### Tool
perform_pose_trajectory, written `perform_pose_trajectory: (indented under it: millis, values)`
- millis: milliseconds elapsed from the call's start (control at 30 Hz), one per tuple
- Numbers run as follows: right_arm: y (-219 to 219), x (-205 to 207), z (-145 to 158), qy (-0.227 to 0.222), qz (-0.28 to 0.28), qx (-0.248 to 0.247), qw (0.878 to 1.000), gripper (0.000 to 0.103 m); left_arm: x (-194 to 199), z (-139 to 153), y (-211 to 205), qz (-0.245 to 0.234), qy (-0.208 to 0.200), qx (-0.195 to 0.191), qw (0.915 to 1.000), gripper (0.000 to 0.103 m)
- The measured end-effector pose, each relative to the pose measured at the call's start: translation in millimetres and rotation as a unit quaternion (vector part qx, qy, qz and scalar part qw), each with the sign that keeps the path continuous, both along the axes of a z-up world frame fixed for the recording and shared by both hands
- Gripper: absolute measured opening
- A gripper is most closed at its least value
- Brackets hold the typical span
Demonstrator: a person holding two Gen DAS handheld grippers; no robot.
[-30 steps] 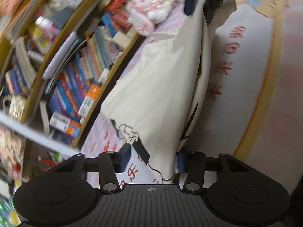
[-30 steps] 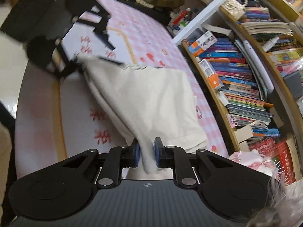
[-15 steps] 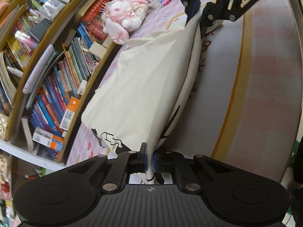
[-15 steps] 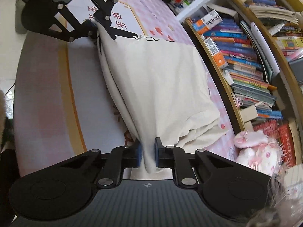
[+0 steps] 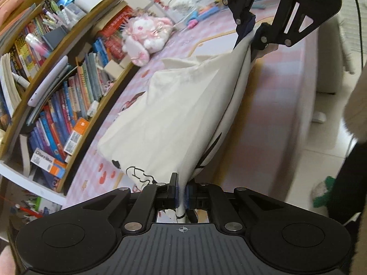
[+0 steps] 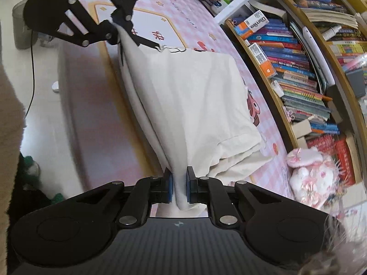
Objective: Fold clothes
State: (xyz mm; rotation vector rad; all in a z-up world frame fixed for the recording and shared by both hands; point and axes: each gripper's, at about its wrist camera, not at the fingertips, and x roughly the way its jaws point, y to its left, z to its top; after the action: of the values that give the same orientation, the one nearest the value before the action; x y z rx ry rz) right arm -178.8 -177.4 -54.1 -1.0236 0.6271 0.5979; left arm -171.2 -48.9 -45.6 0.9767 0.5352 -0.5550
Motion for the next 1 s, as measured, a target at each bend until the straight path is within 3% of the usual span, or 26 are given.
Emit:
perform_pose_trajectory:
  millis: [300,500,633,867,1000]
  values:
    - [11.8,-35.4,12.4,0.002,-0.019,0.0,1.0,0.01,-17.5,18.6,19.8,-0.03,0.018,-0.023,0.9991,0.005]
    - [14.1,-35.5,42.4,-0.02,-0.028,0.027,0.999,0.009,-1.1,52.2,29.4,-0.002,-0.003,-0.07,0.9976,0.005]
    - [14.8,-19.6,67.9,-0.05,-0.03,0.042,0.997,0.009,19.7,72.8,30.4,0.026,-0.013,-0.1,0.9945,0.005]
    - [7.1,22.6,98.9,-0.071,-0.01,0.07,0.995,0.009,63.0,93.5,22.9,0.062,-0.033,-0.104,0.9921,0.006]
    - [-0.4,51.3,108.5,-0.061,0.003,0.091,0.994,0.009,95.1,105.8,17.4,0.081,-0.004,-0.109,0.9907,0.006]
